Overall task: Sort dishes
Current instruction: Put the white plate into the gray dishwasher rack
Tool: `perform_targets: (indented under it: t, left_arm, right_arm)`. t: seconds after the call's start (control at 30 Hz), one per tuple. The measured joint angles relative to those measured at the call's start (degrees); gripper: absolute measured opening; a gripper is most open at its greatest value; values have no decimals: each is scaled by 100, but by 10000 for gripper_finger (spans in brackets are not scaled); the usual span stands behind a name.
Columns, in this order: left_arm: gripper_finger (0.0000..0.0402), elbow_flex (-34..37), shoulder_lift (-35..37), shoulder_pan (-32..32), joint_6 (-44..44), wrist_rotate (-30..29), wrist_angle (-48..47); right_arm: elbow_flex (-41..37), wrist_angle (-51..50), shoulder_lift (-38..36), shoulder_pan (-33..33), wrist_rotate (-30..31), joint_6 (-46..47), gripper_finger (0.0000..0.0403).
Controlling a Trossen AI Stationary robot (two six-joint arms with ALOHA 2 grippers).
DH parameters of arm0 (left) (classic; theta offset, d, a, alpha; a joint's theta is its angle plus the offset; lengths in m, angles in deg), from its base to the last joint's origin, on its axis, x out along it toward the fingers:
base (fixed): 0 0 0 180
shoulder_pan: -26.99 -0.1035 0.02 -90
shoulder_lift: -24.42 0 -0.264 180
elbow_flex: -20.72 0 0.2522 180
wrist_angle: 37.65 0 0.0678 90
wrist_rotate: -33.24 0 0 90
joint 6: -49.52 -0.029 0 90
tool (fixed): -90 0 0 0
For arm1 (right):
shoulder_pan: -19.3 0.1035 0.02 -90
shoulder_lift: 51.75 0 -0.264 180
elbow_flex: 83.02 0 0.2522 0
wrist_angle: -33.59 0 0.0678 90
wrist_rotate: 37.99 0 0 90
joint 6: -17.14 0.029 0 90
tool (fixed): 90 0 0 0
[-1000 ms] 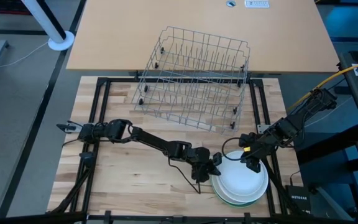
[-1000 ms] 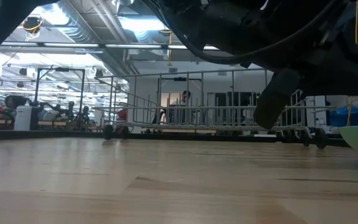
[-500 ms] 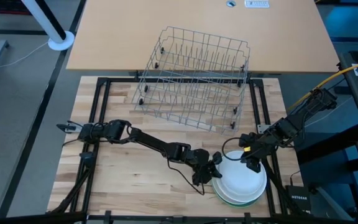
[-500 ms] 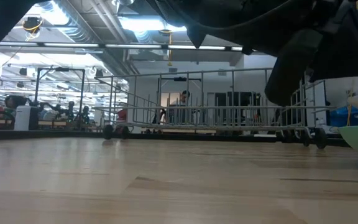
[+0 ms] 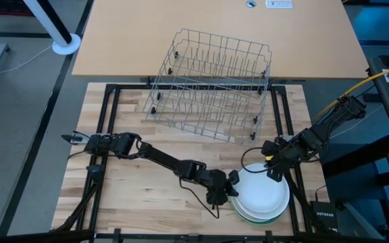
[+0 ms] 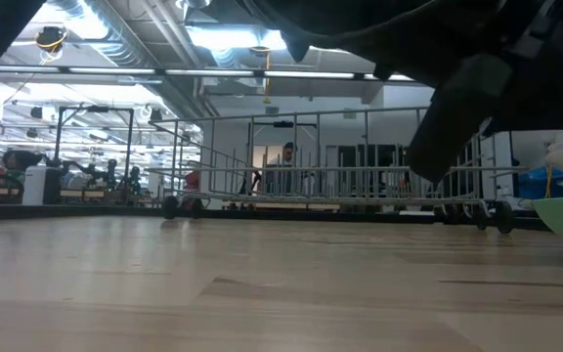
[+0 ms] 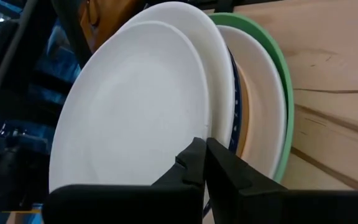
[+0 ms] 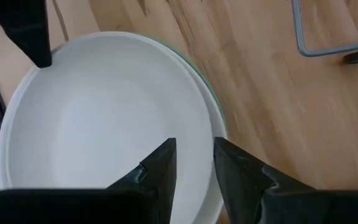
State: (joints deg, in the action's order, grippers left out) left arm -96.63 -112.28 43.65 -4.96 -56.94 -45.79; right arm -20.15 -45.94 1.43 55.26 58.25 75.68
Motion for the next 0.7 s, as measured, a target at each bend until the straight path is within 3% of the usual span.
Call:
perform_targets:
  t: [0.7]
  left_arm:
    - [0, -2, 0, 2, 4, -13, -24]
  right_arm:
    - [-4, -150, 1122, 2, -83, 11, 112]
